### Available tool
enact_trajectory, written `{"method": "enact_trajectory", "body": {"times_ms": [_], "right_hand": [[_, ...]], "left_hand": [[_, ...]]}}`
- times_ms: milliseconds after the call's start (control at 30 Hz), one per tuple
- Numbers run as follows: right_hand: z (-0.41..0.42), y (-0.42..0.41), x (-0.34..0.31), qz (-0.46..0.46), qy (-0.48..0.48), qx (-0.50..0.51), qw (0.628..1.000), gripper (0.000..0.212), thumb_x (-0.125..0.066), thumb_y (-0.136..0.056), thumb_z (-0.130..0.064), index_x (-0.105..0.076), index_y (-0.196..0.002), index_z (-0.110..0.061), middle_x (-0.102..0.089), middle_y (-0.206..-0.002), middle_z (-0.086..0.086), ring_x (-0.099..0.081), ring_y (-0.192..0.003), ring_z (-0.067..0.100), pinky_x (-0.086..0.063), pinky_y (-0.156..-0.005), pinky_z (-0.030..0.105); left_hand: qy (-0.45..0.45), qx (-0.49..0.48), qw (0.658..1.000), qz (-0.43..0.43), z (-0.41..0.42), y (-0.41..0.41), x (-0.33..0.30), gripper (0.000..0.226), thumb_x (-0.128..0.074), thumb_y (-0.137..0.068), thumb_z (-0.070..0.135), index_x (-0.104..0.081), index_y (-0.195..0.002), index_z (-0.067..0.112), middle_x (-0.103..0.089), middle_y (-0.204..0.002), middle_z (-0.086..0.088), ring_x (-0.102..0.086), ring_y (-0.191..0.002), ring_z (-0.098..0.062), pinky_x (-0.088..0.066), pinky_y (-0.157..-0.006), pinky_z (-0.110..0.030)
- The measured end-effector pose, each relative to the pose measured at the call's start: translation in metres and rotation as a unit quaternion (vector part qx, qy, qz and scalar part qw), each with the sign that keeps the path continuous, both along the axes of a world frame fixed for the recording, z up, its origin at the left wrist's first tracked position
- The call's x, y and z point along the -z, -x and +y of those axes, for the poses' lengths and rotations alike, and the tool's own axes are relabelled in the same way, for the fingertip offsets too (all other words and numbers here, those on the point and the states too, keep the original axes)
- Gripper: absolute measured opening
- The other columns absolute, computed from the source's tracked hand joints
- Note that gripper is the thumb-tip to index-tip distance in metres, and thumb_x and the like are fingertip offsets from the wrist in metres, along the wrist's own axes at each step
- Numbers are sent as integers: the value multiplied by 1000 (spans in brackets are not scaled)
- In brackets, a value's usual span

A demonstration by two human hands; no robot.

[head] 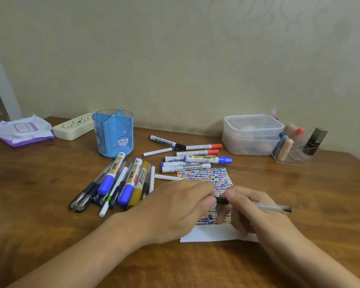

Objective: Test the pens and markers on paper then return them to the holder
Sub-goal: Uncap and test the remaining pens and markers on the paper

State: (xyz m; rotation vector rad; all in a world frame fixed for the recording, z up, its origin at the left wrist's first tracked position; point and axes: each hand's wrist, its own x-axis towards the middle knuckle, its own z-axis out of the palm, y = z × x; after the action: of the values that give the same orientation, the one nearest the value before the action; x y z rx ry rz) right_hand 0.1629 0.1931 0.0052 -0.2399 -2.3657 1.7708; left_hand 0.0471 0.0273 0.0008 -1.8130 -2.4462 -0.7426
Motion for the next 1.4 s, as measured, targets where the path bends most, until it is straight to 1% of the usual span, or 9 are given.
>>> {"method": "enact_trajectory", "body": {"times_ms": [133,300,433,600,833,1067,1167,1300,1400], "right_hand": [[0,-1,0,-1,1,-15,1000,41,-57,-98,-50,-72,-80,-16,-73,-76,9,-42,-55,19,-34,-49,19],[-2,-1,-2,3,9,-18,1000,41,-59,-86,-50,-70,-82,-12,-71,-70,5,-46,-50,15,-33,-47,18],[3,0,-3,1,47,7,999,21,-57,-98,-24,-76,-89,-22,-72,-73,14,-61,-55,23,-44,-48,25],[6,-2,-1,10,49,14,999,15,-65,-93,-13,-78,-84,-14,-74,-77,16,-68,-65,24,-53,-55,24],[-2,-1,10,11,-61,-11,998,8,-80,-81,-19,-74,-85,-17,-73,-73,8,-67,-63,22,-59,-61,32],[-16,8,23,37,-183,-2,982,10,-74,-84,-19,-71,-85,-28,-74,-72,1,-71,-65,18,-60,-67,48],[-17,9,27,38,-197,-3,980,10,-73,-84,-16,-72,-80,-25,-74,-70,1,-69,-63,17,-58,-64,42],[-19,10,28,42,-216,-15,975,13,-73,-83,-16,-72,-76,-26,-72,-70,-3,-62,-56,5,-46,-55,18],[-19,11,28,38,-220,-15,975,10,-72,-83,-21,-72,-76,-27,-72,-69,-4,-61,-56,4,-46,-54,18]], "left_hand": [[-37,10,999,38,0,3,0,26,-33,-103,52,-36,-84,35,-44,-74,13,-41,-72,-9,-37,-61,-32],[-41,6,998,40,0,7,1,27,-35,-100,58,-48,-94,34,-51,-79,16,-49,-75,-7,-45,-64,-36],[94,-51,994,-37,-7,14,-10,46,-42,-82,79,-45,-117,48,-61,-103,14,-55,-96,-5,-51,-82,-35],[189,-52,975,-105,-21,30,-14,55,-65,-76,73,-44,-123,56,-53,-133,21,-52,-117,3,-50,-99,-35],[252,-38,964,-78,-21,28,-17,60,-71,-78,62,-44,-131,52,-47,-129,28,-50,-112,4,-47,-101,-30],[262,-40,961,-77,-20,28,-18,60,-73,-78,61,-45,-130,51,-49,-132,23,-50,-114,1,-47,-101,-33],[263,-41,961,-72,-20,28,-18,60,-73,-78,60,-45,-130,50,-49,-132,22,-50,-112,0,-47,-100,-32],[270,-39,960,-68,-18,27,-19,59,-71,-79,61,-45,-130,49,-48,-135,22,-50,-112,-1,-47,-100,-33],[272,-41,959,-74,-18,27,-20,59,-72,-79,59,-45,-131,48,-48,-138,20,-51,-115,-3,-47,-101,-34]]}}
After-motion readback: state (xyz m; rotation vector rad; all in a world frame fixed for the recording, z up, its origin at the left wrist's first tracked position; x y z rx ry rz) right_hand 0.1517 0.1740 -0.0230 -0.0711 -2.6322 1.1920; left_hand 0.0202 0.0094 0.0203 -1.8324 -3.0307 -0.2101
